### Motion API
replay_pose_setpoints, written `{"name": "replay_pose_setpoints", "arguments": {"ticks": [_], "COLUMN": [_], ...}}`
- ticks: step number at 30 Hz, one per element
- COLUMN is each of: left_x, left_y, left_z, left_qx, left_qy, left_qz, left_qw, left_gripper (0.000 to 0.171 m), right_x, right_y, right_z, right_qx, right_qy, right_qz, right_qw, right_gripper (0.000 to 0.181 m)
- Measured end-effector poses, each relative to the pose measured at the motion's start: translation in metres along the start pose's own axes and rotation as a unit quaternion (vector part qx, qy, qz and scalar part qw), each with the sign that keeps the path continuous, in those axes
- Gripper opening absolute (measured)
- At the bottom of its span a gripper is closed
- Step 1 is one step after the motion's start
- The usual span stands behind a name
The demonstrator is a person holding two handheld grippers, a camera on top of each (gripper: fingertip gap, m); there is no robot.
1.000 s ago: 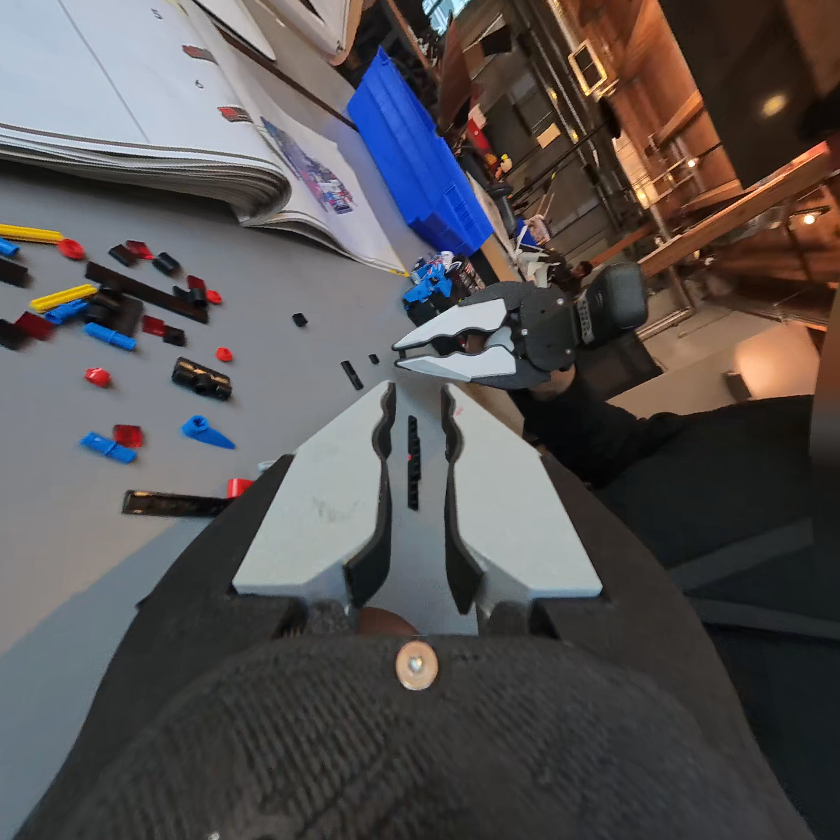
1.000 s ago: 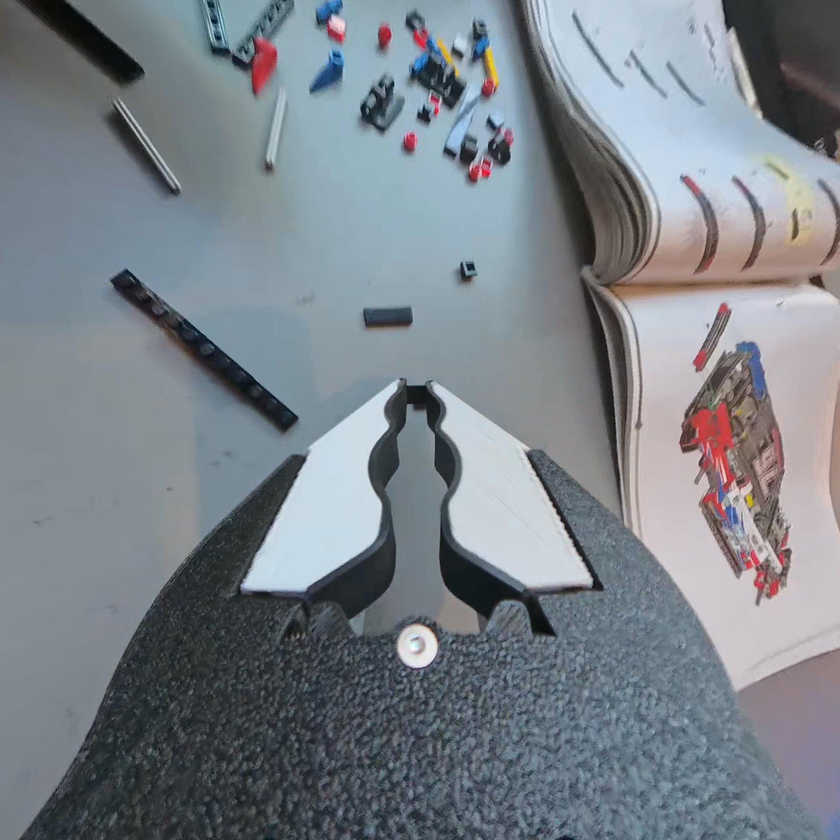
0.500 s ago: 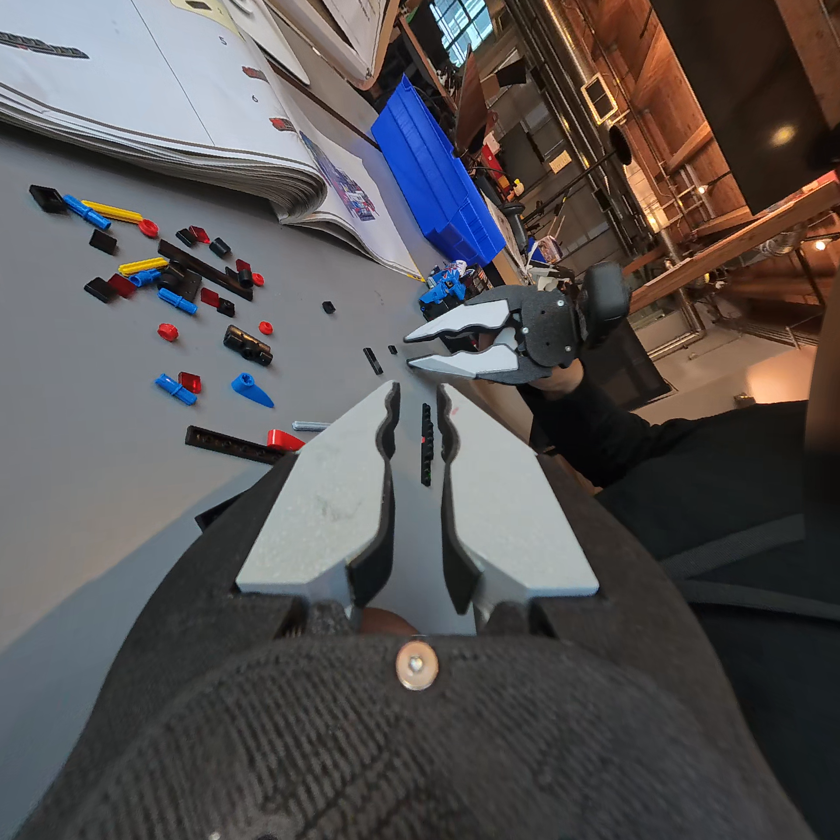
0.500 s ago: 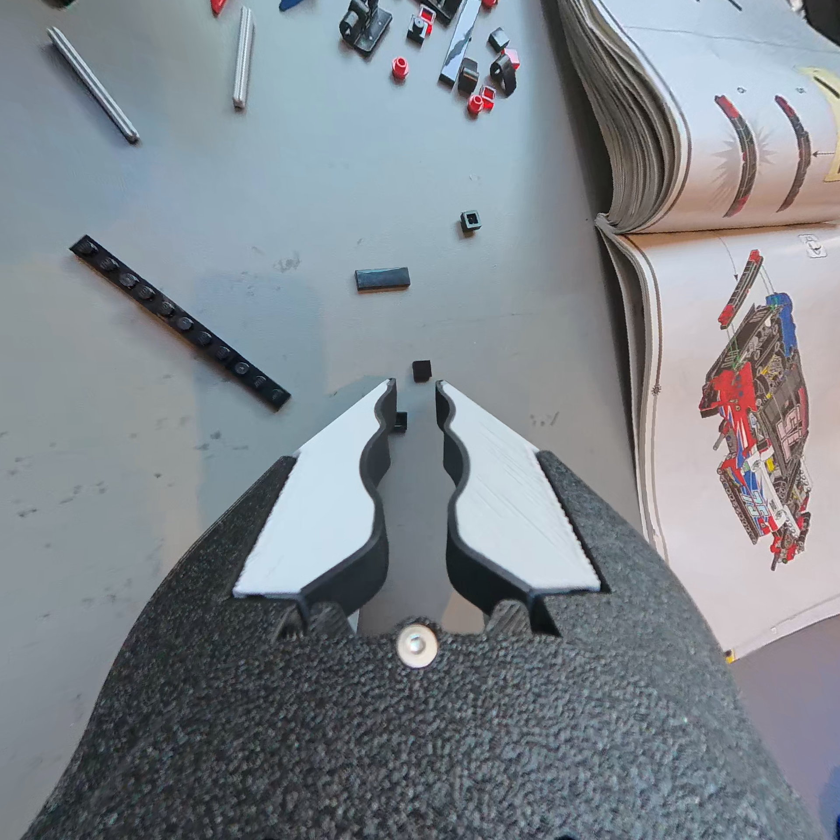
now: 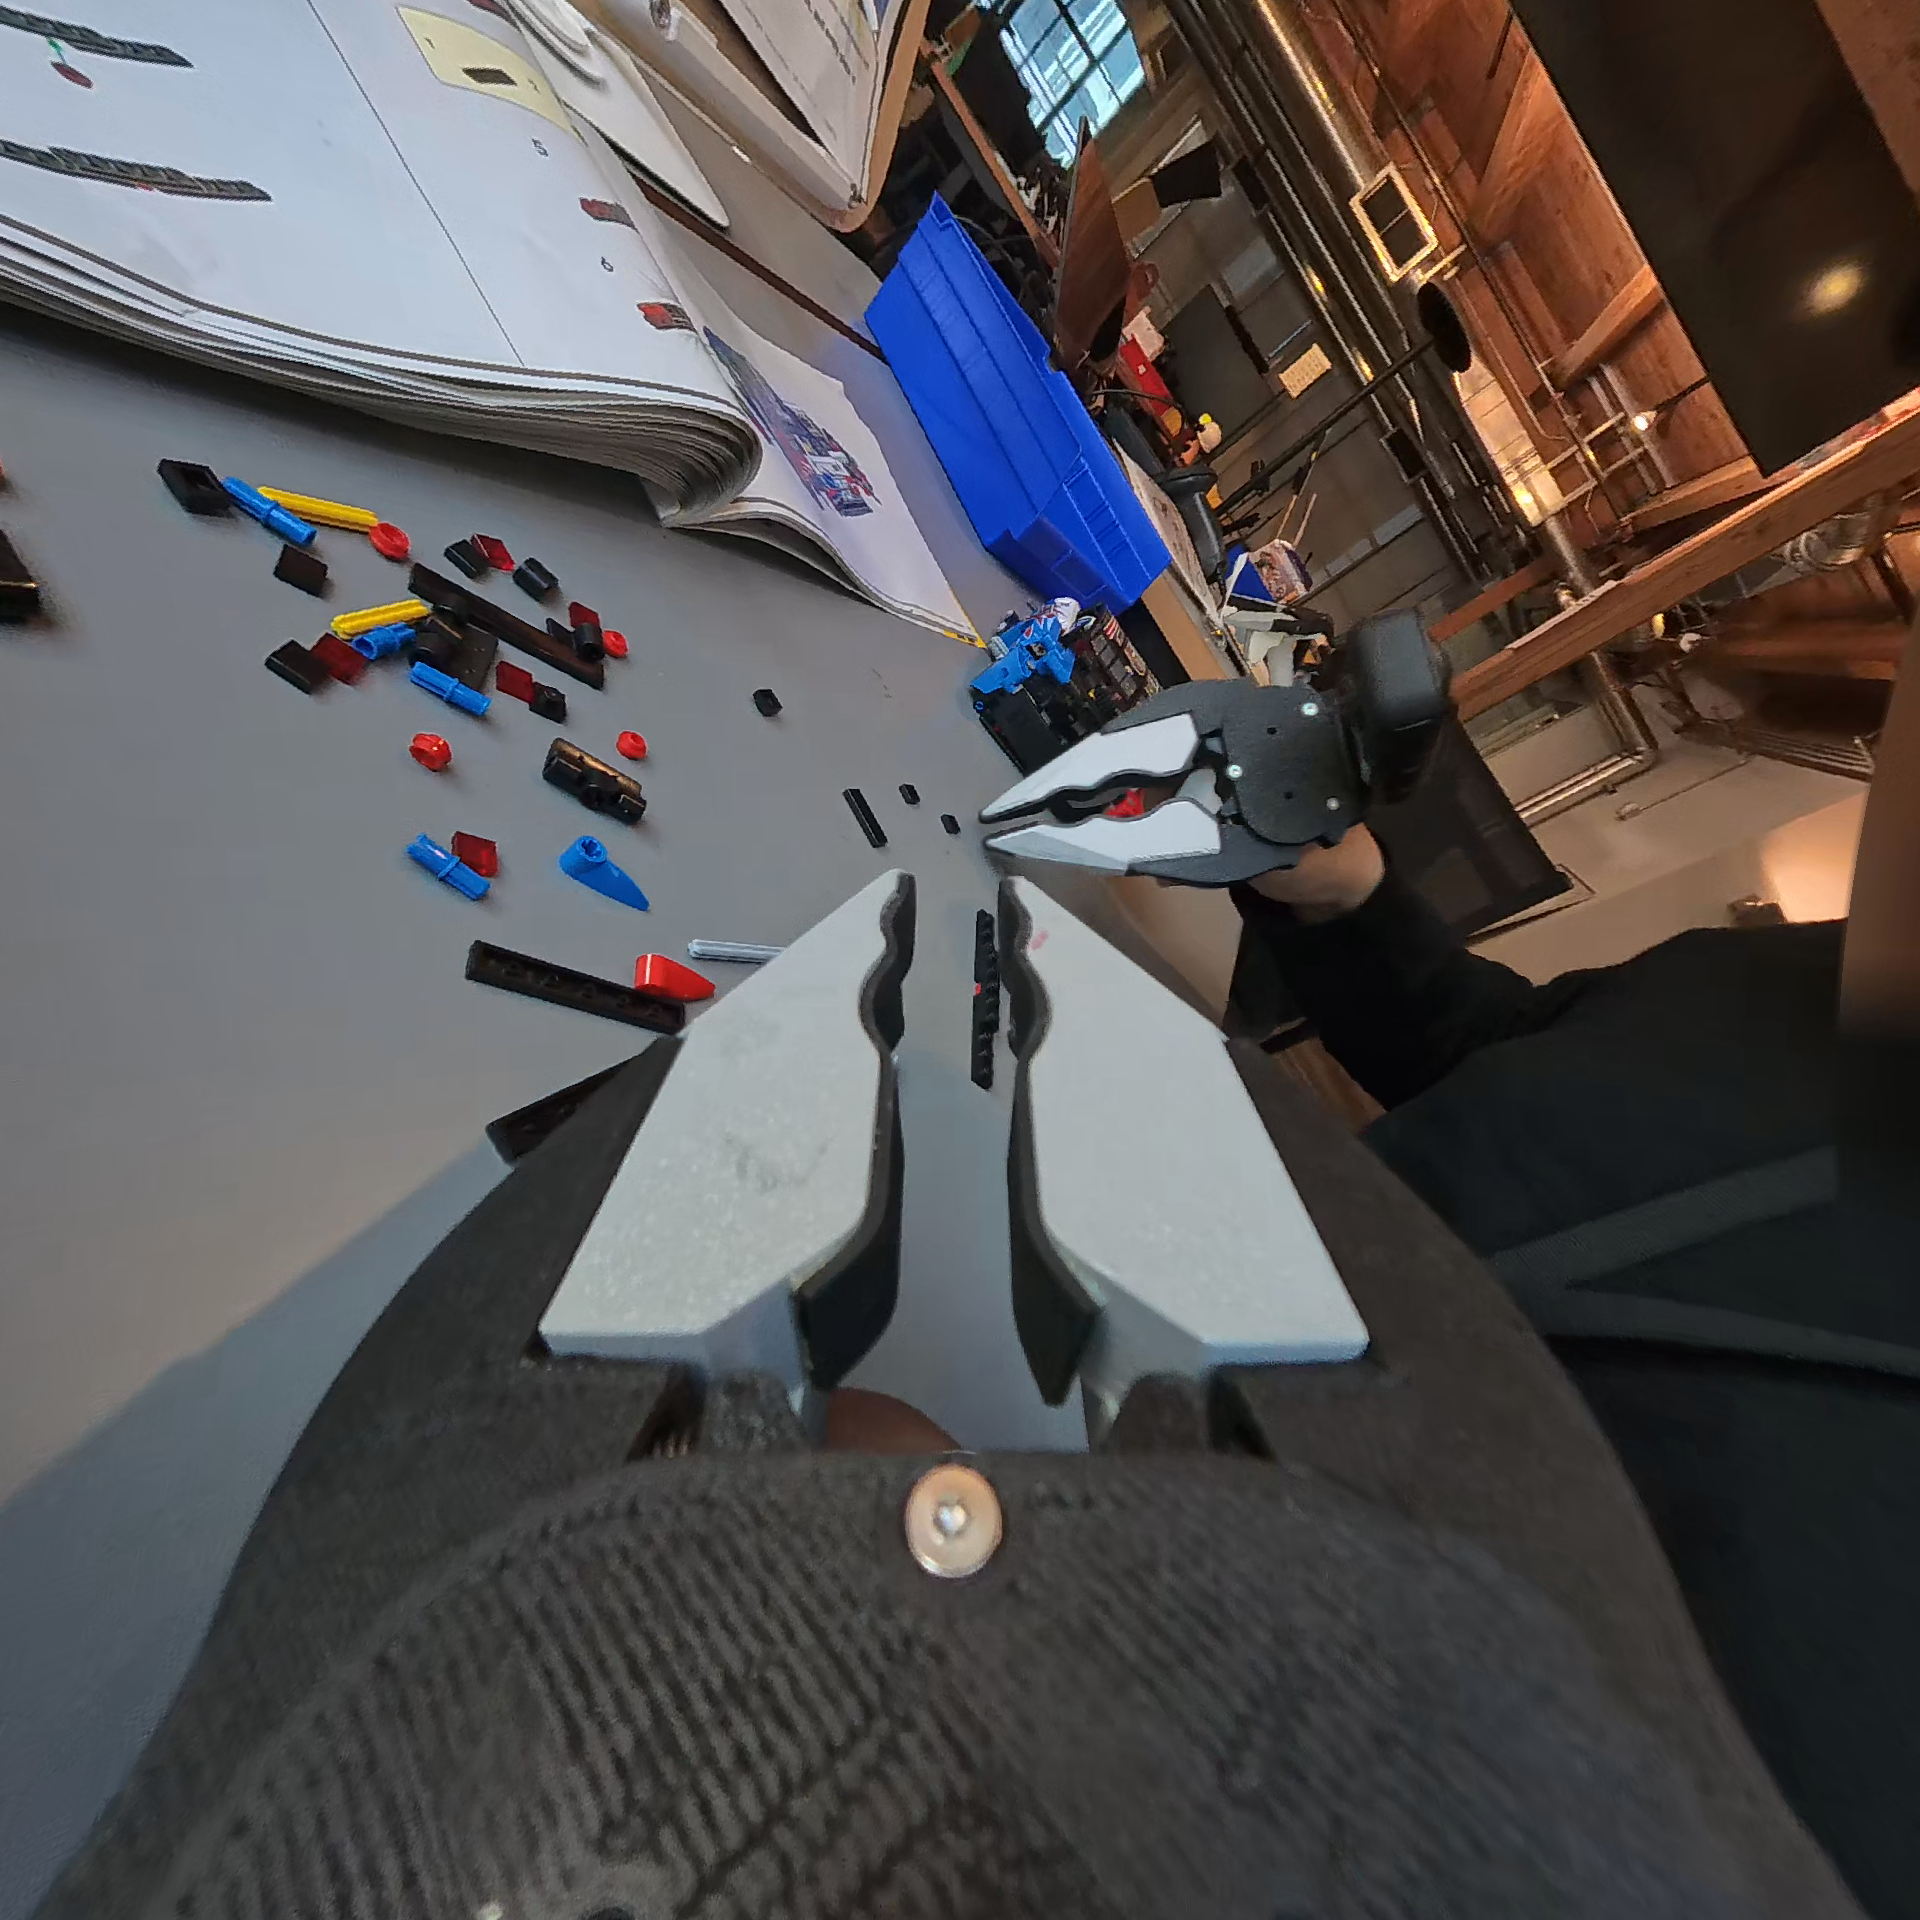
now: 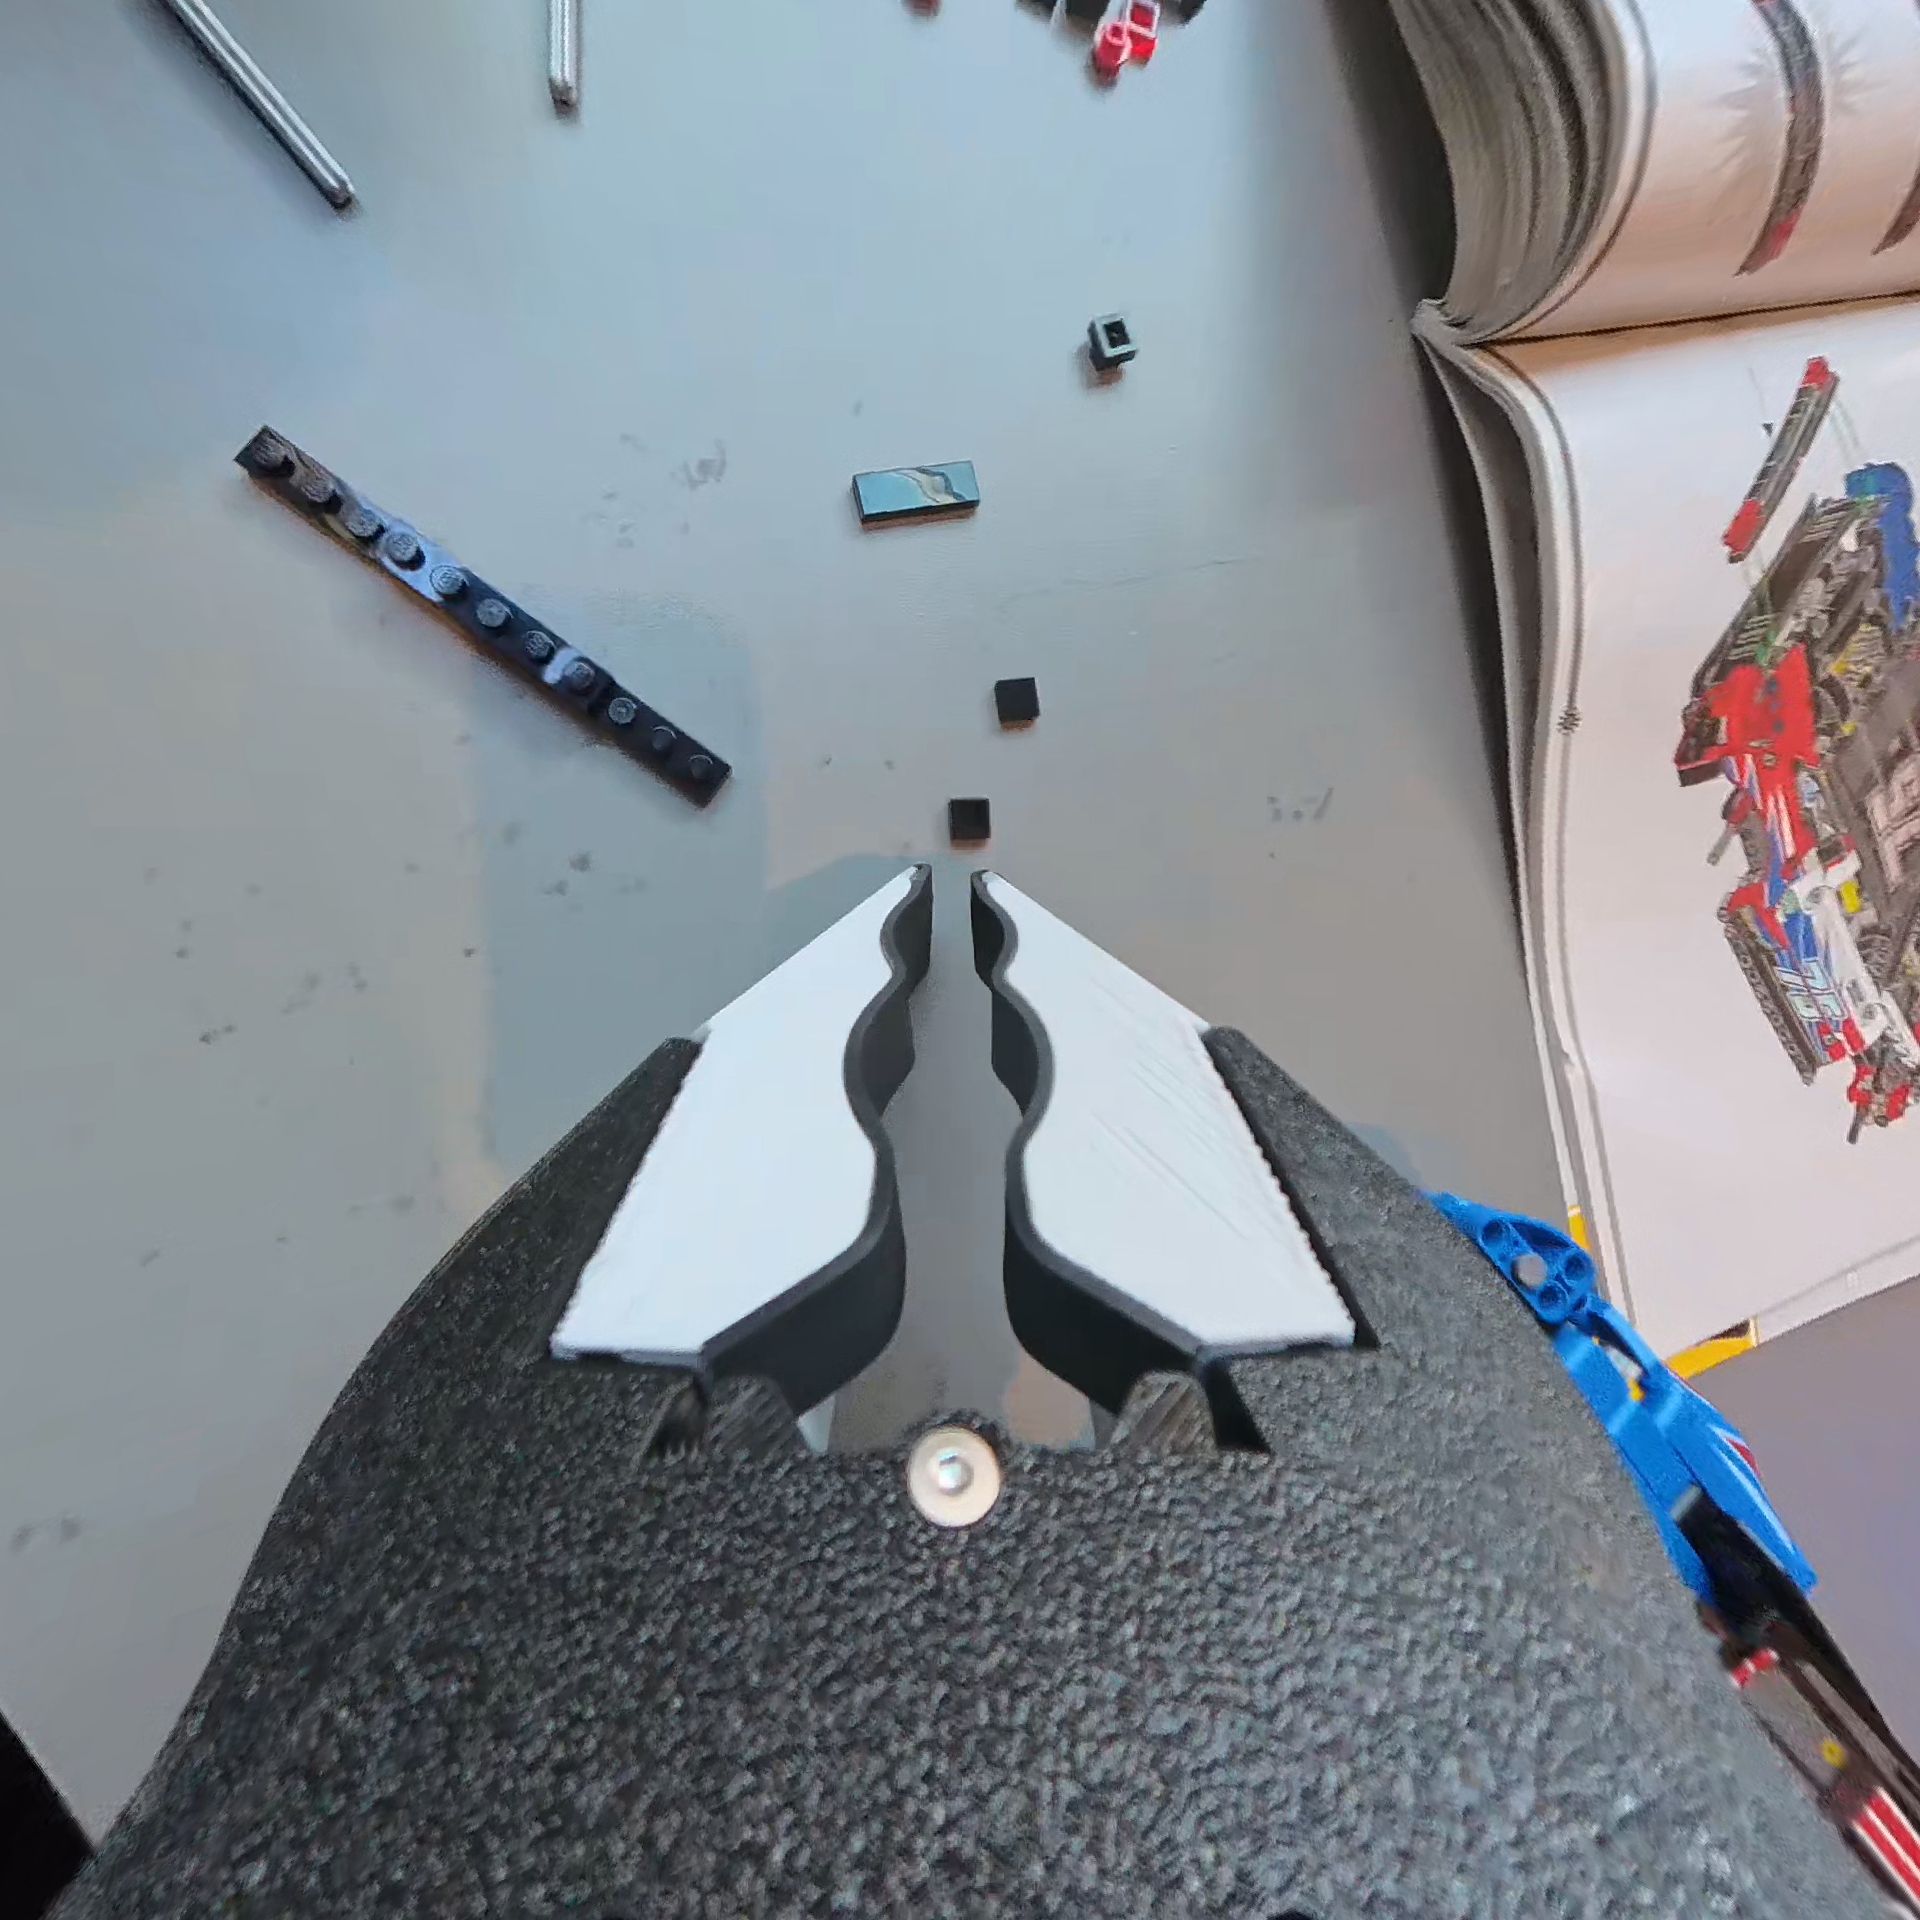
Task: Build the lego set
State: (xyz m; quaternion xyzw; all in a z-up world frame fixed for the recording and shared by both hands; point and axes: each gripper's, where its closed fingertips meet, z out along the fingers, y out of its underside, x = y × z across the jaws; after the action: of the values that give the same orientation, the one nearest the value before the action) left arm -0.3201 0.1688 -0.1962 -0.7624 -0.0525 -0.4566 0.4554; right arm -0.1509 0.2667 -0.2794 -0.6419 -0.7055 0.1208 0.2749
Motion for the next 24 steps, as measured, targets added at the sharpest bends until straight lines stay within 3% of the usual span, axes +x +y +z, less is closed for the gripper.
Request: {"name": "replay_pose_setpoints", "arguments": {"ticks": [9,15,24], "left_x": [0.002,0.002,-0.016], "left_y": [0.005,0.006,-0.026], "left_z": [-0.001,-0.002,0.020], "left_qx": [-0.004,-0.011,-0.023], "left_qy": [0.001,0.000,-0.083], "left_qz": [0.005,0.019,0.147], "left_qw": [1.000,1.000,0.985], "left_gripper": [0.013,0.013,0.025], "right_x": [0.014,0.011,0.015], "right_y": [-0.014,-0.022,-0.096], "right_z": [0.018,0.005,-0.012], "right_qx": [0.016,0.050,0.240], "right_qy": [0.026,0.009,-0.014], "right_qz": [0.015,0.046,0.136], "right_qw": [0.999,0.998,0.961], "right_gripper": [0.000,0.000,0.007]}}
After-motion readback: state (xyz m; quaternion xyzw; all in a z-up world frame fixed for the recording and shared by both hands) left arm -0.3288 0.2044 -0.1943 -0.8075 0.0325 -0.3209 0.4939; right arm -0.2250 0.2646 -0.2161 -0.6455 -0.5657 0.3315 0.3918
